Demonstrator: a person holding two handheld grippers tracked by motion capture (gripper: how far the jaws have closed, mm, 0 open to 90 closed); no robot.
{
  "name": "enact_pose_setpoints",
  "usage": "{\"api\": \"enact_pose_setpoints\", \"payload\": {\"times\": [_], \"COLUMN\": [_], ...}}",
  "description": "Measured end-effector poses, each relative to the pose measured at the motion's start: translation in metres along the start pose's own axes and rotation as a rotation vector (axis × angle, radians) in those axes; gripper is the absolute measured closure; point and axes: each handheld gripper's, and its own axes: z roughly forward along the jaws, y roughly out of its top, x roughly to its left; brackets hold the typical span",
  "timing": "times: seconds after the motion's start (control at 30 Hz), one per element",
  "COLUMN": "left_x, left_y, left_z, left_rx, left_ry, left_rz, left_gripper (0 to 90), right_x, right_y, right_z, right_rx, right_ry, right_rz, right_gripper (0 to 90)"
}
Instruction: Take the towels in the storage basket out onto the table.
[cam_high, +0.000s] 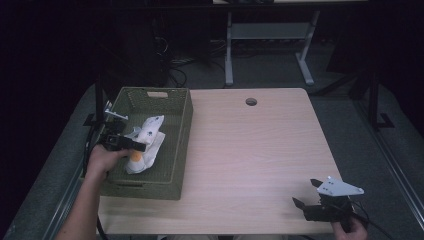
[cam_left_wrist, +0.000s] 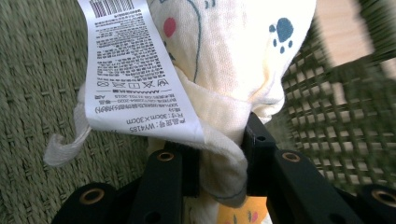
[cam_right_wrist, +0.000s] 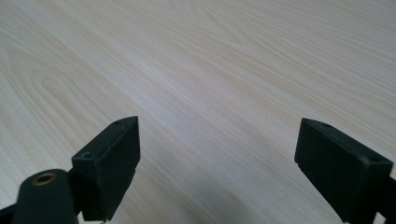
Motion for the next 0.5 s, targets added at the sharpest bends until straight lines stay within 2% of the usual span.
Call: {"api": "enact_pose_setpoints", "payload": {"times": [0.13, 0.2, 0.33, 0.43, 0.5], "left_x": [0.0, 0.0, 0.002, 0.003, 0.003], "left_y": [-0.004, -0.006, -0.01, -0.011, -0.012], "left_z": [-0.01, -0.013, -0.015, -0.017, -0.019], "left_rx": [-0.045, -0.046, -0.071, -0.095, -0.137], "left_ry": [-0.04, -0.036, -0.048, -0.072, -0.109], "left_rz": [-0.014, 0.0, -0.005, -0.021, -0.027], "left_gripper": [72.9, 72.7, 72.6, 72.6, 72.7], "right_x": [0.0, 0.0, 0.0, 0.001, 0.001], "right_y": [0.0, 0.0, 0.0, 0.0, 0.0], "right_z": [0.001, 0.001, 0.001, 0.002, 0.002], "right_rx": [0.003, 0.002, 0.003, 0.008, 0.009], "right_ry": [0.0, 0.001, -0.001, 0.001, 0.004], "right_rz": [0.0, -0.001, 0.002, -0.004, -0.007], "right_gripper": [13.9, 13.9, 13.9, 13.9, 13.9]}}
